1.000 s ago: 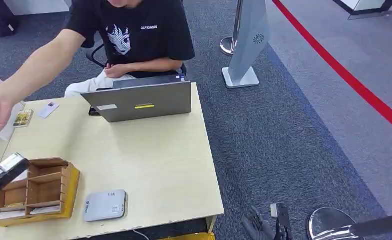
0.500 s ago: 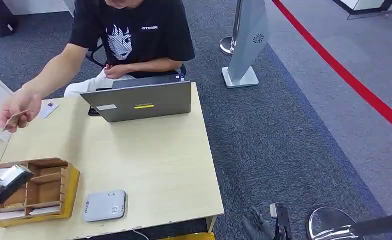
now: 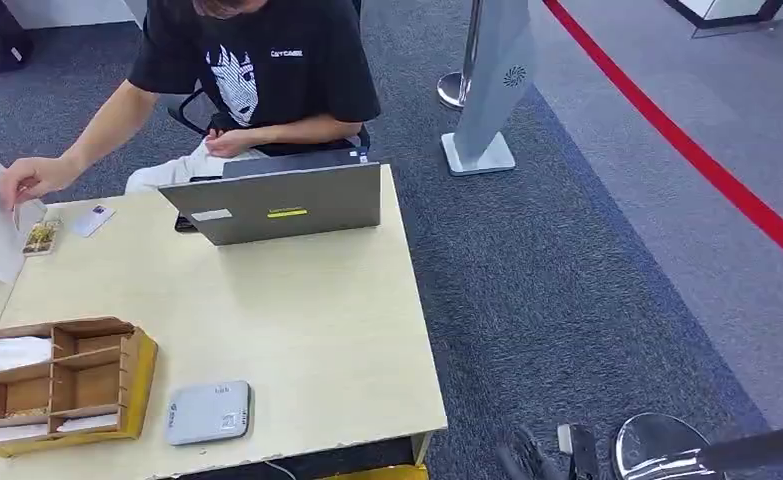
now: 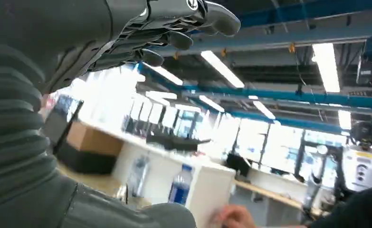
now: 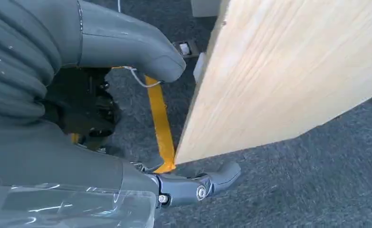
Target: Pass the card to the sensor for recognition and then transmit it.
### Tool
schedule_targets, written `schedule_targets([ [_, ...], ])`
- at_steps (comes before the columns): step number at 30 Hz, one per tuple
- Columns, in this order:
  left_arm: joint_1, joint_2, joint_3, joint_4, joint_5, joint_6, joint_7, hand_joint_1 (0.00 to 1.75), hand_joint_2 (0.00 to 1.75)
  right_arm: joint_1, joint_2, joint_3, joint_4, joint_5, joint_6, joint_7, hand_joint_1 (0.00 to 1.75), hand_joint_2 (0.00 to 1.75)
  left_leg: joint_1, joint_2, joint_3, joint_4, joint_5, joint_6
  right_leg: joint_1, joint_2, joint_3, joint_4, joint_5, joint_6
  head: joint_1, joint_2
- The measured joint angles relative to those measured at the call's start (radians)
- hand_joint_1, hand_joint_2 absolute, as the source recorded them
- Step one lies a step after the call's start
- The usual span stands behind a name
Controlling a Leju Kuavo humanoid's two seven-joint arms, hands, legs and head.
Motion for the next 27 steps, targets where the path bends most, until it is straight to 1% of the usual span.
schedule_targets([
  [1, 0.008, -0.059, 0.059, -0.014, 0.055, -0.043, -0.014, 0.0, 1.75, 0.005, 0.015, -0.026, -0.009, 0.005, 0.014, 0.0, 0.0, 1.75, 0.0, 0.0, 0.0, 0.0, 0.0, 0.0, 0.0, -0.001, 0.0, 0.0, 0.0, 0.001, 0.002, 0.0],
  [2, 0.014, -0.094, 0.098, -0.022, 0.11, -0.068, 0.004, 0.0, 1.75, 0.007, 0.029, -0.046, -0.014, 0.014, 0.029, 0.0, 0.0, 1.75, 0.0, -0.001, 0.0, 0.0, 0.0, 0.001, 0.0, -0.002, 0.0, 0.0, -0.001, 0.001, 0.003, 0.0],
  [3, 0.017, -0.131, 0.143, -0.027, 0.182, -0.086, 0.037, 0.0, 1.75, 0.006, 0.042, -0.073, -0.02, 0.025, 0.051, -0.001, 0.0, 1.75, -0.001, -0.002, 0.0, 0.0, -0.001, 0.001, 0.0, -0.002, 0.0, 0.0, -0.001, 0.001, 0.004, 0.0],
  [4, 0.019, -0.163, 0.183, -0.028, 0.27, -0.094, 0.094, 0.0, 1.75, 0.005, 0.059, -0.101, -0.026, 0.035, 0.073, -0.004, 0.0, 1.75, -0.001, -0.002, 0.001, 0.0, -0.001, 0.002, -0.001, -0.002, 0.001, 0.0, -0.001, 0.001, 0.003, 0.0],
  [6, 0.017, -0.212, 0.251, -0.015, 0.524, -0.106, 0.259, 0.0, 1.75, 0.004, 0.088, -0.157, -0.033, 0.039, 0.114, -0.006, 0.0, 1.75, -0.001, -0.001, 0.001, 0.0, -0.002, 0.002, -0.001, -0.002, 0.001, 0.0, -0.001, 0.001, 0.003, 0.0],
  [7, 0.011, -0.232, 0.28, 0.018, 0.67, -0.128, 0.352, 0.0, 1.75, 0.002, 0.099, -0.182, -0.032, 0.042, 0.132, -0.003, 0.0, 1.75, -0.001, -0.001, 0.002, 0.0, -0.002, 0.002, -0.001, -0.002, 0.002, 0.0, -0.001, 0.001, 0.002, 0.0],
  [8, 0.004, -0.249, 0.305, 0.065, 0.777, -0.15, 0.427, 0.0, 1.75, -0.003, 0.106, -0.203, -0.03, 0.048, 0.15, 0.002, 0.0, 1.75, -0.001, -0.002, 0.002, 0.0, -0.002, 0.002, -0.001, -0.002, 0.002, 0.0, -0.001, 0.001, 0.002, 0.0],
  [9, 0.001, -0.262, 0.327, 0.115, 0.842, -0.177, 0.486, 0.0, 1.75, -0.011, 0.107, -0.221, -0.026, 0.059, 0.163, 0.002, 0.0, 1.75, 0.0, -0.001, 0.002, 0.0, -0.002, 0.002, -0.001, -0.002, 0.002, 0.0, -0.001, 0.001, 0.001, 0.0],
  [10, -0.006, -0.275, 0.345, 0.18, 0.859, -0.209, 0.515, 0.0, 1.75, -0.02, 0.108, -0.24, -0.019, 0.069, 0.17, 0.0, 0.0, 1.75, 0.0, -0.001, 0.002, 0.0, -0.001, 0.002, -0.001, -0.002, 0.002, 0.0, -0.001, 0.001, 0.003, 0.0],
  [12, -0.014, -0.298, 0.364, 0.279, 0.866, -0.228, 0.538, 0.0, 1.75, -0.036, 0.108, -0.27, -0.007, 0.083, 0.179, -0.004, 0.0, 1.75, 0.001, -0.001, 0.002, 0.0, -0.001, 0.002, 0.0, -0.002, 0.002, 0.0, -0.001, 0.001, 0.003, 0.0],
  [13, -0.015, -0.305, 0.369, 0.322, 0.881, -0.22, 0.572, 0.16, 1.75, -0.041, 0.108, -0.279, -0.002, 0.094, 0.185, -0.004, 0.0, 1.75, 0.0, -0.001, 0.002, 0.0, -0.001, 0.002, 0.0, -0.002, 0.003, 0.0, -0.001, 0.001, 0.003, 0.0],
  [14, -0.013, -0.311, 0.369, 0.357, 0.901, -0.2, 0.617, 1.75, 1.75, -0.046, 0.108, -0.286, 0.003, 0.102, 0.194, -0.004, 1.57, 1.75, -0.001, -0.001, 0.002, 0.0, -0.001, 0.002, -0.001, -0.002, 0.003, 0.0, -0.001, 0.001, 0.003, 0.0],
  [15, -0.008, -0.317, 0.361, 0.399, 0.895, -0.182, 0.691, 1.75, 1.75, -0.052, 0.108, -0.293, 0.011, 0.111, 0.203, -0.006, 1.75, 1.75, -0.002, -0.001, 0.003, 0.0, -0.001, 0.002, -0.001, -0.002, 0.003, 0.0, -0.001, 0.001, 0.002, 0.0],
  [17, 0.022, -0.327, 0.322, 0.455, 0.827, -0.184, 0.812, 1.75, 1.75, -0.061, 0.108, -0.301, 0.021, 0.127, 0.218, -0.022, 1.75, 1.75, -0.001, 0.0, 0.003, 0.0, -0.002, 0.003, -0.001, -0.001, 0.003, 0.0, -0.001, 0.001, 0.002, 0.0],
  [18, 0.033, -0.332, 0.292, 0.485, 0.787, -0.2, 0.86, 1.75, 1.75, -0.064, 0.108, -0.304, 0.026, 0.134, 0.225, -0.033, 1.75, 1.75, -0.002, 0.0, 0.003, 0.0, -0.002, 0.003, -0.001, -0.001, 0.003, -0.001, -0.001, 0.001, 0.002, 0.0],
  [19, 0.042, -0.335, 0.268, 0.51, 0.76, -0.211, 0.892, 1.75, 1.75, -0.067, 0.108, -0.304, 0.031, 0.141, 0.232, -0.039, 1.75, 1.75, -0.002, -0.001, 0.003, 0.0, -0.002, 0.003, -0.001, -0.002, 0.003, -0.001, -0.001, 0.001, 0.002, 0.0],
  [22, 0.058, -0.345, 0.208, 0.565, 0.723, -0.229, 0.93, 1.75, 1.75, -0.069, 0.108, -0.304, 0.04, 0.147, 0.243, -0.053, 1.75, 1.75, -0.002, -0.002, 0.003, 0.0, -0.002, 0.004, -0.001, -0.003, 0.005, -0.001, -0.001, 0.002, 0.004, 0.0],
  [24, 0.069, -0.346, 0.183, 0.587, 0.678, -0.261, 0.962, 1.75, 1.75, -0.069, 0.108, -0.304, 0.044, 0.168, 0.251, -0.066, 1.75, 1.75, -0.002, -0.002, 0.003, 0.0, -0.003, 0.004, -0.001, -0.003, 0.004, -0.001, -0.001, 0.002, 0.003, 0.0],
  [25, 0.072, -0.346, 0.167, 0.597, 0.666, -0.269, 0.967, 1.75, 1.75, -0.069, 0.108, -0.304, 0.045, 0.179, 0.252, -0.069, 1.75, 1.75, -0.002, -0.002, 0.003, 0.0, -0.003, 0.004, -0.001, -0.003, 0.004, -0.001, -0.001, 0.002, 0.003, 0.0],
  [26, 0.074, -0.347, 0.147, 0.607, 0.652, -0.28, 0.969, 1.73, 1.75, -0.069, 0.108, -0.304, 0.045, 0.189, 0.251, -0.071, 0.0, 1.75, -0.002, -0.002, 0.003, 0.0, -0.003, 0.004, -0.001, -0.003, 0.004, -0.001, -0.001, 0.002, 0.002, 0.0],
  [27, 0.077, -0.348, 0.126, 0.617, 0.626, -0.302, 0.963, 0.0, 1.75, -0.069, 0.108, -0.304, 0.044, 0.204, 0.252, -0.073, 0.0, 1.75, -0.002, -0.002, 0.003, 0.0, -0.003, 0.004, -0.001, -0.003, 0.004, -0.001, -0.002, 0.002, 0.003, 0.0],
])
